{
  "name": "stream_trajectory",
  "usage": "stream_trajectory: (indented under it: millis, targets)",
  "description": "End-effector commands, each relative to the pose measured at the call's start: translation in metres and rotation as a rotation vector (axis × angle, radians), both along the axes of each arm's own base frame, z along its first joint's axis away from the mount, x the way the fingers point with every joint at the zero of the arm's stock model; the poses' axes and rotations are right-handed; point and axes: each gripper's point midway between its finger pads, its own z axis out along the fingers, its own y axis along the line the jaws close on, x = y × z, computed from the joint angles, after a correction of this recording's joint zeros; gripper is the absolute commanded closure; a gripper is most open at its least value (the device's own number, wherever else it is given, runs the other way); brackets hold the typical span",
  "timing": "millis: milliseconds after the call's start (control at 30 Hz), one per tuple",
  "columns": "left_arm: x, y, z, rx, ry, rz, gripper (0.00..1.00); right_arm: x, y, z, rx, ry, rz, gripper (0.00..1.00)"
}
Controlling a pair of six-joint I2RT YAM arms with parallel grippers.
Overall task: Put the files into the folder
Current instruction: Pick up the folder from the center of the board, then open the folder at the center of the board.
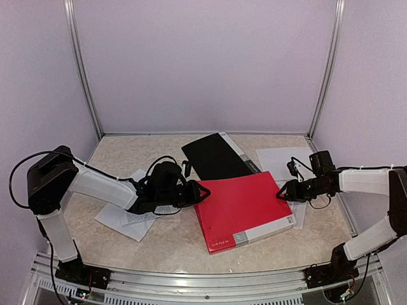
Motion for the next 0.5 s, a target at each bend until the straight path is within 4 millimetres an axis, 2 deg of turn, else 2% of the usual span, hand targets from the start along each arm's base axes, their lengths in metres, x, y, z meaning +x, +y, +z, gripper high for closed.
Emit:
stream_trajectory:
  millis: [0,100,133,267,367,400,467]
  targets:
    - [-0.003,-0.004,0.025,0.003,-0.102,-0.073,0.88,-0.001,0.009,0.013,0.013,-0.024,0.039,0.55]
    - [-0.008,0.001,0.047,0.034,-0.174,-0.110,0.99,0.002,0.007,0.024,-0.004,-0.047,0.033,0.52]
    - [-0.010,0.003,0.054,0.045,-0.193,-0.124,1.00,0.003,0.005,0.029,-0.011,-0.057,0.030,0.51]
    - [-0.023,0.012,0.113,0.062,-0.339,-0.158,1.00,0.008,0.001,0.053,-0.034,-0.102,0.014,0.44]
    - [-0.029,0.021,0.146,0.096,-0.423,-0.145,1.00,0.012,-0.002,0.076,-0.048,-0.147,-0.001,0.39]
    - [-0.030,0.026,0.163,0.092,-0.456,-0.130,1.00,0.013,-0.003,0.083,-0.052,-0.156,-0.006,0.37]
    - [-0.030,0.036,0.181,0.107,-0.498,-0.101,1.00,0.015,-0.005,0.095,-0.060,-0.175,-0.016,0.35]
